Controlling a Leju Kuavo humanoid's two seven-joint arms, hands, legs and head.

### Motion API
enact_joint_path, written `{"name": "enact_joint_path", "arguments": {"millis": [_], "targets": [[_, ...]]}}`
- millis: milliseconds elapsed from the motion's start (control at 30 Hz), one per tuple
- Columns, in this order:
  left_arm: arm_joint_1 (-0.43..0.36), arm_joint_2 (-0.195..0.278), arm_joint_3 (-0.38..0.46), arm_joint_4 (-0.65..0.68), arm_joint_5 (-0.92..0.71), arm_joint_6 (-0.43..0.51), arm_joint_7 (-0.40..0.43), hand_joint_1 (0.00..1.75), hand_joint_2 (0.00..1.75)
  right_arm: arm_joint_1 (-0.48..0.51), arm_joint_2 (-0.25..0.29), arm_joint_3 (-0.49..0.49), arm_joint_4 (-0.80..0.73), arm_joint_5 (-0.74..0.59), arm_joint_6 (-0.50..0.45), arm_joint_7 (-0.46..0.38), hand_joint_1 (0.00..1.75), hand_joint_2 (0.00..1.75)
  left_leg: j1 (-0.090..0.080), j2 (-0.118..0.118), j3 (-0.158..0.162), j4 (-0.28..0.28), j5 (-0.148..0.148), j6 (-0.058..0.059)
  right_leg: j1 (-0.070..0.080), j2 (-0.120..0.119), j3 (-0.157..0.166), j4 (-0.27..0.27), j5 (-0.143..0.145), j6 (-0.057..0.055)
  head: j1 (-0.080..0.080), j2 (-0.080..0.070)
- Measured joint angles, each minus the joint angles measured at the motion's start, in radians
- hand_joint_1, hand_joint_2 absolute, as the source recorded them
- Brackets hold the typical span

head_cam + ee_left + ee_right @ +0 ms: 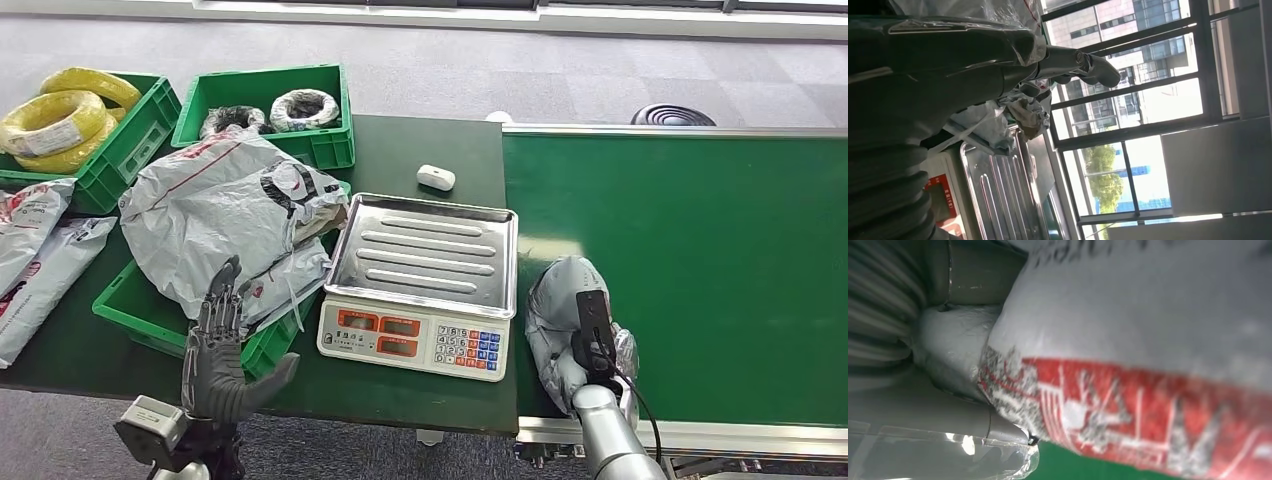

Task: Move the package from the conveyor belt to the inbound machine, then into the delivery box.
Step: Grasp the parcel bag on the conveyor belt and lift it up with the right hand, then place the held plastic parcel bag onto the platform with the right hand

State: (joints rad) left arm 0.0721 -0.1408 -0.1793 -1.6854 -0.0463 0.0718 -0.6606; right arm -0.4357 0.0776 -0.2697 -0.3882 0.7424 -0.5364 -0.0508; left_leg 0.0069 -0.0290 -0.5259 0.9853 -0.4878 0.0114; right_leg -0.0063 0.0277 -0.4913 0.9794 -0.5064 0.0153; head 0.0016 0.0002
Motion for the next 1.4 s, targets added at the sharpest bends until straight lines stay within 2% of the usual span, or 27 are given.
{"name": "enact_joint_path", "arguments": {"millis": [100,200,333,400,467,533,700,800,900,1067,1167,1267,1400], "targets": [[-0.006,0.000,0.000,0.000,0.003,0.001,0.007,0.00,1.75,-0.002,0.000,-0.001,0.002,0.012,-0.001,-0.001,1.75,1.75,0.000,0.000,0.001,0.000,-0.001,0.000,0.000,0.000,0.001,0.000,-0.001,0.000,0.000,0.000],[-0.008,-0.001,0.001,-0.002,0.003,0.002,0.017,0.00,1.75,-0.001,0.005,0.000,0.002,0.043,-0.010,-0.037,1.75,1.75,0.000,0.000,0.000,0.000,-0.001,0.000,0.000,0.000,0.001,0.000,-0.001,0.000,0.000,0.000],[-0.003,-0.002,0.005,-0.011,-0.009,0.002,0.023,0.00,1.75,0.022,0.036,0.001,-0.029,0.062,-0.018,-0.160,1.75,1.75,0.000,0.000,-0.001,0.000,0.000,0.000,0.000,0.000,0.001,0.001,-0.001,0.000,0.000,0.000],[0.001,-0.003,0.007,-0.013,-0.017,-0.001,0.023,0.00,1.75,0.057,0.063,0.010,-0.102,0.060,-0.012,-0.216,1.75,1.75,0.000,0.000,-0.005,0.000,0.000,0.000,0.000,0.000,-0.002,0.001,0.000,0.000,0.000,0.000],[0.005,-0.003,0.009,-0.013,-0.024,-0.004,0.020,0.00,1.75,0.112,0.092,0.037,-0.233,0.061,-0.003,-0.248,1.75,1.75,0.000,-0.001,-0.010,0.000,0.000,-0.001,0.000,0.000,-0.007,0.003,0.000,-0.001,0.000,0.000],[0.011,-0.004,0.009,-0.013,-0.028,-0.006,0.013,0.00,1.75,0.180,0.113,0.090,-0.420,0.071,-0.002,-0.242,1.75,1.75,0.000,-0.001,-0.017,0.000,0.002,-0.001,0.000,0.000,-0.012,0.005,0.000,-0.001,0.000,0.000],[0.034,-0.005,0.004,-0.010,-0.029,-0.003,-0.022,0.00,1.75,0.298,0.118,0.232,-0.893,0.090,-0.059,-0.234,1.75,1.75,0.000,0.000,-0.026,0.001,0.003,-0.003,-0.001,0.000,-0.020,0.006,0.001,-0.001,0.000,0.000],[0.039,-0.005,-0.002,-0.003,-0.029,0.001,-0.034,0.00,1.75,0.323,0.113,0.281,-1.076,0.100,-0.082,-0.239,1.75,1.75,0.000,0.000,-0.028,0.001,0.003,-0.003,0.000,0.000,-0.021,0.006,0.001,-0.001,0.000,0.000],[0.042,-0.005,-0.008,0.002,-0.028,0.007,-0.037,0.00,1.75,0.338,0.108,0.310,-1.179,0.102,-0.094,-0.246,1.75,1.75,0.000,0.000,-0.028,0.001,0.003,-0.003,0.000,0.000,-0.021,0.006,0.001,-0.002,0.000,0.000],[0.043,-0.004,-0.018,0.006,-0.023,0.030,-0.037,0.00,1.75,0.344,0.095,0.355,-1.264,0.098,-0.113,-0.253,1.75,1.75,0.000,0.000,-0.027,0.001,0.003,-0.003,-0.001,0.000,-0.020,0.006,0.001,-0.002,0.000,0.000],[0.036,-0.004,-0.020,0.006,-0.020,0.034,-0.030,0.00,1.75,0.321,0.089,0.374,-1.271,0.085,-0.086,-0.227,1.75,1.75,0.000,0.000,-0.027,0.001,0.003,-0.003,-0.001,0.000,-0.020,0.006,0.001,-0.002,0.000,0.000],[0.023,-0.004,-0.020,0.005,-0.019,0.031,-0.015,0.00,1.75,0.266,0.088,0.381,-1.237,0.073,-0.041,-0.214,1.75,1.75,0.000,0.000,-0.027,0.001,0.004,-0.003,0.000,0.000,-0.020,0.006,0.002,-0.002,0.000,0.000],[0.000,-0.007,-0.020,0.008,-0.019,0.012,-0.004,0.00,1.75,0.161,0.091,0.400,-1.125,0.079,0.026,-0.238,1.75,1.75,0.000,0.000,-0.027,0.001,0.004,-0.004,0.000,0.000,-0.021,0.008,0.002,-0.002,0.000,0.000]]}}
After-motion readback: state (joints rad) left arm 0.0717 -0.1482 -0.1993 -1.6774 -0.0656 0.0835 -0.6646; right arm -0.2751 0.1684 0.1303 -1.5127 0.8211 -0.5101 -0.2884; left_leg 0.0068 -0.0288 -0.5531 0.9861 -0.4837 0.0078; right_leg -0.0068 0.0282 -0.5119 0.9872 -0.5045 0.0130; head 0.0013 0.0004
